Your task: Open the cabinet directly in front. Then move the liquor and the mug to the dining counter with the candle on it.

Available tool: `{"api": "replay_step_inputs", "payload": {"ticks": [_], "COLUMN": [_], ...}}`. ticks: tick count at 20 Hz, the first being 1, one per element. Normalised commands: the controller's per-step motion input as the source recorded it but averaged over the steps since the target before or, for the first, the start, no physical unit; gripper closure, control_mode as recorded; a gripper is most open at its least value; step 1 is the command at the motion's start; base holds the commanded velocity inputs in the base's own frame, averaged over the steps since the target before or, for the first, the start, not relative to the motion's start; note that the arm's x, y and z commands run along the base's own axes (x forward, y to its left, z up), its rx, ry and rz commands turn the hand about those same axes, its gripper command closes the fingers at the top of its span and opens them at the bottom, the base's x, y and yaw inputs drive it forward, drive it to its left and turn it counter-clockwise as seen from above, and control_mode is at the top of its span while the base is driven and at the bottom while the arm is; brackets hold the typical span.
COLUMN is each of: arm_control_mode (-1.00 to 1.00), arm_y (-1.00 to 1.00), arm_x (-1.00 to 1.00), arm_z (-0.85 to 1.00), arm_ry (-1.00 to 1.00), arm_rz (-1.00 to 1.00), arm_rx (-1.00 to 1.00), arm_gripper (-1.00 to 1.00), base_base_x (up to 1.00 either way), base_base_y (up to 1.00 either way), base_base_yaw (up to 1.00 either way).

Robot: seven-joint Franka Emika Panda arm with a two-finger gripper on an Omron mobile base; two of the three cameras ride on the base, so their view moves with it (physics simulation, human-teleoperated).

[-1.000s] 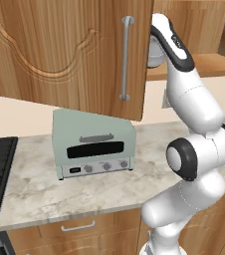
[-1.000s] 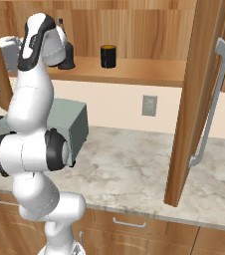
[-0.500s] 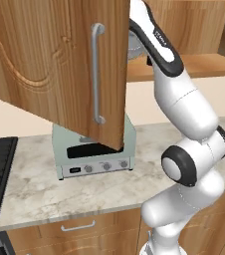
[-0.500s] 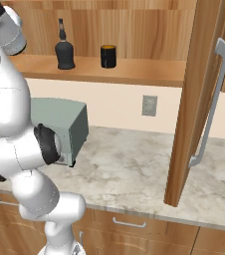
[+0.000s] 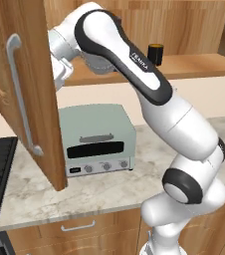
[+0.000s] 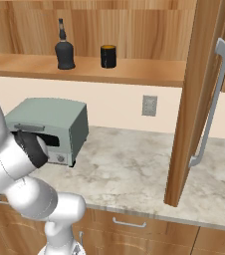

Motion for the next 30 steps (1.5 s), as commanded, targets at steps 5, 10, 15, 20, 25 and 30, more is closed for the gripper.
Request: {"api": "replay_step_inputs", "payload": {"ticks": [5, 10, 15, 20, 25, 30], "arm_control_mode": [-1.00, -1.00, -1.00, -1.00, -1.00, -1.00], "arm_y": [0.37, 0.04, -0.82, -1.00, -0.97, -0.79], "arm_x": [0.07, 0.01, -0.37, -0.48, -0.47, -0.44], "arm_z": [0.00, 0.00, 0.00, 0.00, -0.05, -0.09], "arm_ry": [-0.10, 0.00, 0.00, 0.01, 0.02, 0.00], "arm_rz": [-0.05, -0.02, -0.38, -0.52, -0.58, -0.63], "arm_rx": [0.05, 0.00, 0.12, 0.15, 0.09, 0.05], "arm_gripper": [-1.00, -1.00, -1.00, -1.00, -1.00, -1.00], "base_base_x": [0.00, 0.00, 0.00, 0.00, 0.00, 0.00], "base_base_y": [0.00, 0.00, 0.00, 0.00, 0.00, 0.00], "base_base_yaw": [0.00, 0.00, 0.00, 0.00, 0.00, 0.00]}}
